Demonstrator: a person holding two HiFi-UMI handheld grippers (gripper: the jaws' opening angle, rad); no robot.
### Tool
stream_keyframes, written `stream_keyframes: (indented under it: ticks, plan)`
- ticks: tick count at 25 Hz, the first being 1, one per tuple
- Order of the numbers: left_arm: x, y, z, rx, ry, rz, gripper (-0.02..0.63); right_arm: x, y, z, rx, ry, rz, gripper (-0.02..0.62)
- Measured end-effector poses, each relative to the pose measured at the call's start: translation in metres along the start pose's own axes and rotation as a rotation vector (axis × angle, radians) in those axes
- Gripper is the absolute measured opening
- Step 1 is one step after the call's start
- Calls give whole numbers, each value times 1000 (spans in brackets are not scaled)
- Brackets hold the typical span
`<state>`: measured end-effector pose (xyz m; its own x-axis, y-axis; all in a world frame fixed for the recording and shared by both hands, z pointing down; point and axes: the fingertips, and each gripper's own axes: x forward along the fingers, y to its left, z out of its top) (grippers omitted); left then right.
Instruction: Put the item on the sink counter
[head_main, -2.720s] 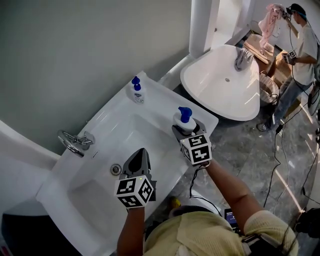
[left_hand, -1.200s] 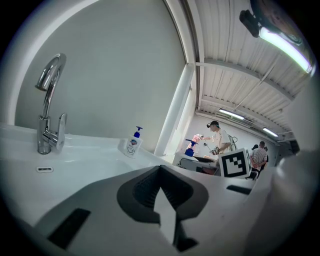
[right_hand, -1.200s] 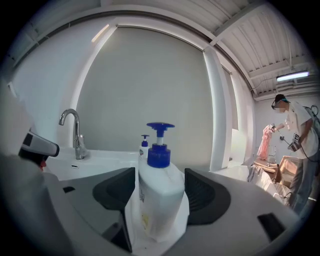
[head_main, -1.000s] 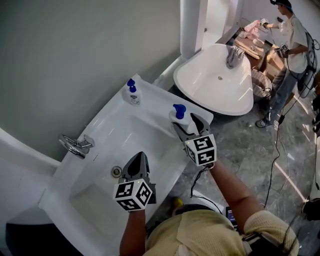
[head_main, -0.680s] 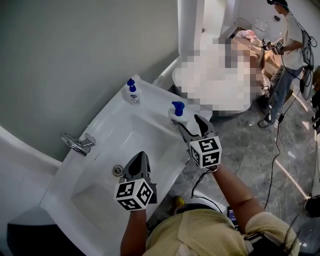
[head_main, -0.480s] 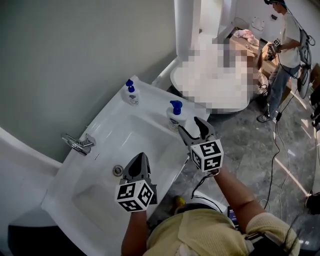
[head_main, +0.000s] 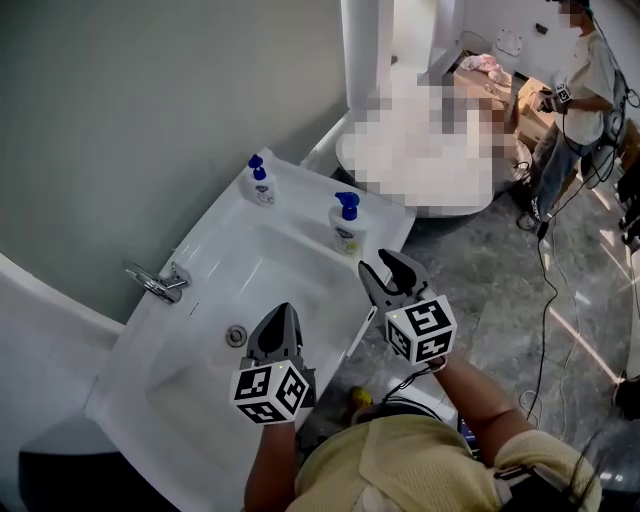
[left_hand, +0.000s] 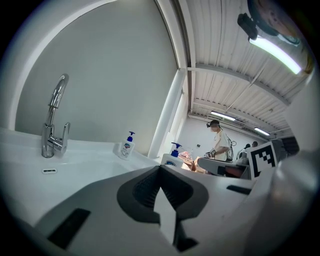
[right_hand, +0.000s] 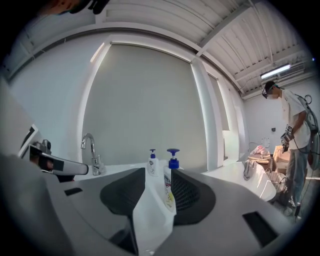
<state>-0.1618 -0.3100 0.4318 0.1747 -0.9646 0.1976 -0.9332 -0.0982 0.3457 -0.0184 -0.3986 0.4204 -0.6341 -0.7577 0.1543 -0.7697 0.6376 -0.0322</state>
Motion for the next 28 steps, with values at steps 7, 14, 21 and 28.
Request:
stream_keyframes:
  ticks: [7,14,21,28]
  plan:
    - [-4,-13,0,6,-7,-40,29,-15,16,2,31,10,27,149]
    - [-7,-18,2,9,-11,-63,29,-27,23,-1,45,25,17,94]
    - [-8,-26,-2,18,5,-87,29,-43,23,-13,65,74,3,78]
    - [-13,-34,-13,35,37,-104,29,-60,25,-20,86,102,-9,62]
